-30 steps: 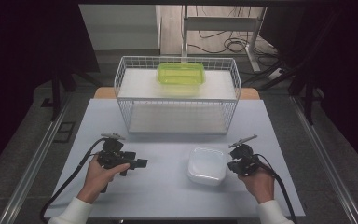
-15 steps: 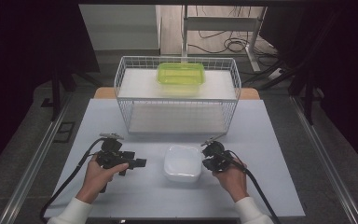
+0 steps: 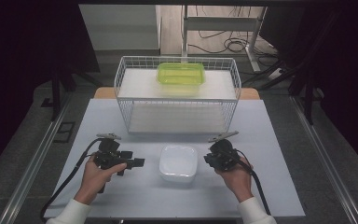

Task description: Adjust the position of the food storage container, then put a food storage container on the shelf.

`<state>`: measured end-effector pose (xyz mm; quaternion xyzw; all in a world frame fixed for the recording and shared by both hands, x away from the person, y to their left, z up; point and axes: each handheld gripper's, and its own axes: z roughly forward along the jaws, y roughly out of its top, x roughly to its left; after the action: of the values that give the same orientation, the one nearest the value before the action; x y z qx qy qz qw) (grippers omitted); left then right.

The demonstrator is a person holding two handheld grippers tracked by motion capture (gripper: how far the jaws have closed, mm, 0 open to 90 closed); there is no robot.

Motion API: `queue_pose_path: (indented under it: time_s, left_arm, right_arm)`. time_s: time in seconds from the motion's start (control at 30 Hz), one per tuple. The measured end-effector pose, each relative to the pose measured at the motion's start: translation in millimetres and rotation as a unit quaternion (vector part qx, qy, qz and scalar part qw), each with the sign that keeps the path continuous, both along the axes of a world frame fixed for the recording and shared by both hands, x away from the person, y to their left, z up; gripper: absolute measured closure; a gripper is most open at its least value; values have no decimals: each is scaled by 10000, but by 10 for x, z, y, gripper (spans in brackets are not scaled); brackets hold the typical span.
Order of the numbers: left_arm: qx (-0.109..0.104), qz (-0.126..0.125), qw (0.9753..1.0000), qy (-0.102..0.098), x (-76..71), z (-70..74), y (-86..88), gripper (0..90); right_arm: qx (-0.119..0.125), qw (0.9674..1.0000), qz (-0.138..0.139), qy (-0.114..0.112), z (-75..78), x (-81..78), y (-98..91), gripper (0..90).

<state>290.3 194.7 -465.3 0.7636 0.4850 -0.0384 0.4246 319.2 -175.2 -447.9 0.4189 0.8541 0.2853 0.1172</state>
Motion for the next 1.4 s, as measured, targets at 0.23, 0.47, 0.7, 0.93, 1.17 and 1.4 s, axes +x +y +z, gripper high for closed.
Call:
queue_pose_path:
  time_s: [0.23, 0.47, 0.7, 0.93, 1.17, 1.4]
  left_arm:
    - [-134, 214, 9996, -145, -20, 40, 8, 241]
    - [-218, 207, 9994, -165, -41, 78, -59, 233]
    - [-339, 172, 9993, -12, -52, 64, -118, 245]
    - [-507, 172, 9981, 309, 17, -39, -218, 265]
    - [-618, 165, 9966, 528, 86, -119, -317, 302]
    - [-797, 247, 9940, 709, 185, -220, -401, 360]
  right_arm:
    - [843, 9960, -282, -57, 58, -11, -220, 361]
    - [1579, 9868, -123, 327, 19, -3, -259, 287]
    - [1776, 9825, -55, 557, -39, 5, -199, 290]
    - [1904, 9788, -85, 752, -110, 12, -167, 319]
    - [2036, 9736, -51, 1027, -216, -13, -112, 396]
    - [2073, 9719, -140, 1104, -265, 29, -88, 443]
